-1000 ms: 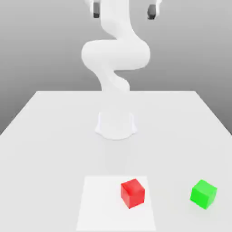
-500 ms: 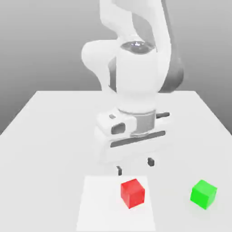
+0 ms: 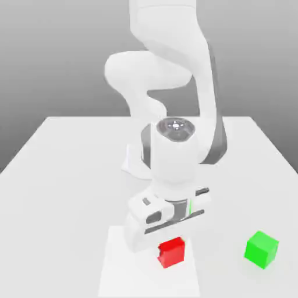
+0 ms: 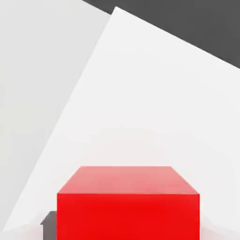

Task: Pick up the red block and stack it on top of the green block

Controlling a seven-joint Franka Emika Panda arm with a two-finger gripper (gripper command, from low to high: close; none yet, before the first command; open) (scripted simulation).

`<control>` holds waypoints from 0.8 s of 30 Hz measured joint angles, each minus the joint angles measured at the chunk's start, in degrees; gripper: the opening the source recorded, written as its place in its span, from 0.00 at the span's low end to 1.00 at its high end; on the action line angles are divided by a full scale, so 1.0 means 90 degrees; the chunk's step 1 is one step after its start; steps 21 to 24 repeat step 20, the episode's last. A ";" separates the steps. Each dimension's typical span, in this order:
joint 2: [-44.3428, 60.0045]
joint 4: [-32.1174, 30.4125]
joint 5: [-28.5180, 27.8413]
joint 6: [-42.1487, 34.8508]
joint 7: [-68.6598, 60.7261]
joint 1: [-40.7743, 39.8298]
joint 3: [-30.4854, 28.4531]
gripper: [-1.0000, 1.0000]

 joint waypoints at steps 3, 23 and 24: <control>-0.0658 -0.0096 -0.0023 -0.0561 0.0016 0.0001 -0.0007 0.00; 0.0235 0.1172 -0.0581 -0.0958 0.0159 0.1961 0.0881 1.00; 0.0235 0.1172 -0.0581 -0.0958 0.0159 0.1961 0.0881 1.00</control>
